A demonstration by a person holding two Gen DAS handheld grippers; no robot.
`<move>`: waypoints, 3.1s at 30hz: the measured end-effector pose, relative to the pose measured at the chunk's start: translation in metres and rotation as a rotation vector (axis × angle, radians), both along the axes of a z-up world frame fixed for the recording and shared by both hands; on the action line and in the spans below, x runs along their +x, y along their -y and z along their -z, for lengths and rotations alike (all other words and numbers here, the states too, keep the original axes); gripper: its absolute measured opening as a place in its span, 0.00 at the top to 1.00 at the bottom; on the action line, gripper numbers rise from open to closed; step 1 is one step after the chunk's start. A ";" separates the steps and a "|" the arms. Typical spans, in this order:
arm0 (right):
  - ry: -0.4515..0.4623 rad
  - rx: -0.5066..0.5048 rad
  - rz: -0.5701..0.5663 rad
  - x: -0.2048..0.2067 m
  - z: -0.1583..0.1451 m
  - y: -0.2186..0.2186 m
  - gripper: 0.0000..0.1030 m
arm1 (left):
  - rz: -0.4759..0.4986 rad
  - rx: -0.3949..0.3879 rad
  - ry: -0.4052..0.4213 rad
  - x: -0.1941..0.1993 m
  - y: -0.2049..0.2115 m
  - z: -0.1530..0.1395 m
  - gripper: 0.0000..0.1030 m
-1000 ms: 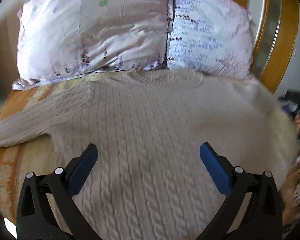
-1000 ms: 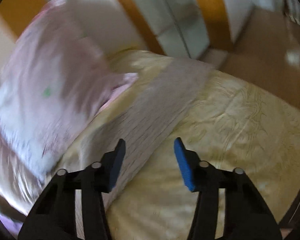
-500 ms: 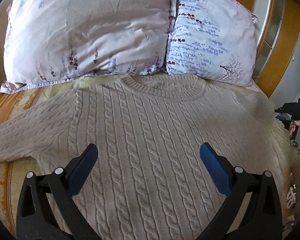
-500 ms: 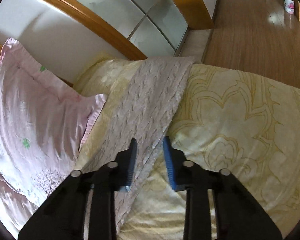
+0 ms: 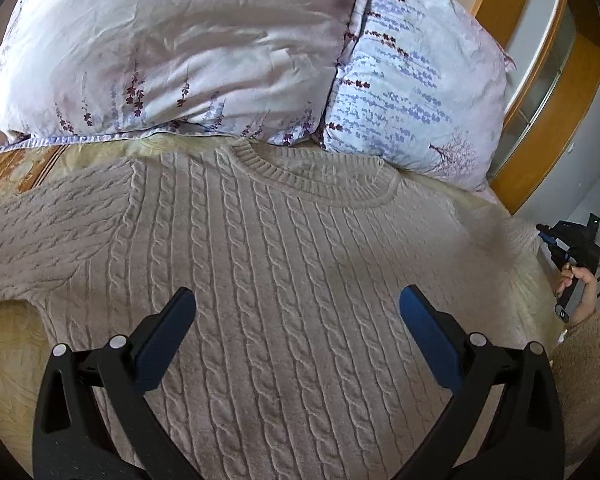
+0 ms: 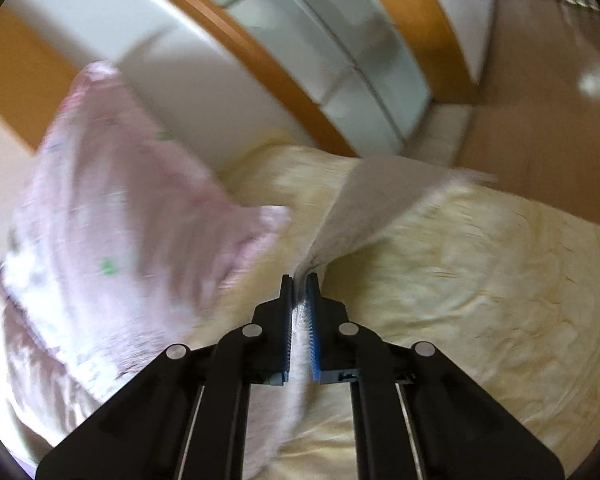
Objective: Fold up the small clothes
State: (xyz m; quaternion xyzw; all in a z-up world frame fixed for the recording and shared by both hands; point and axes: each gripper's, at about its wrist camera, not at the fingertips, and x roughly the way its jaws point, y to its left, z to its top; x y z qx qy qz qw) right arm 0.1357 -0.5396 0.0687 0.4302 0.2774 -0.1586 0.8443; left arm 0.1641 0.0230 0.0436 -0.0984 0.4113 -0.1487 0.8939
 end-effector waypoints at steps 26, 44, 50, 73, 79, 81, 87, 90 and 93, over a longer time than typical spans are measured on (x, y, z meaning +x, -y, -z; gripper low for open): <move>0.006 0.322 -0.589 -0.012 0.031 -0.210 0.70 | -0.044 -0.257 -0.044 -0.002 -0.027 0.012 0.02; -0.147 0.290 -0.260 0.000 0.054 -0.160 0.65 | -0.065 -0.343 -0.121 0.004 -0.040 0.023 0.02; -0.092 0.094 -0.316 0.019 0.028 -0.178 0.91 | -0.070 -0.399 -0.121 0.005 -0.050 0.023 0.02; -0.037 0.229 -0.613 0.001 0.027 -0.239 0.49 | -0.086 -0.611 -0.309 0.027 -0.048 0.049 0.23; -0.036 0.443 -0.317 -0.019 0.064 -0.154 0.49 | -0.095 -0.587 -0.359 0.047 -0.038 0.054 0.48; -0.007 0.495 -0.290 -0.020 0.070 -0.145 0.55 | -0.096 -0.575 -0.367 0.055 -0.035 0.058 0.62; 0.037 0.443 -0.253 -0.020 0.062 -0.141 0.55 | -0.054 -0.472 -0.320 0.076 -0.025 0.052 0.93; 0.033 0.393 -0.257 -0.019 0.059 -0.146 0.55 | -0.031 -0.445 -0.235 0.084 -0.034 0.030 0.94; 0.024 0.360 -0.261 -0.019 0.061 -0.150 0.55 | -0.066 -0.361 -0.171 0.092 -0.049 0.017 0.94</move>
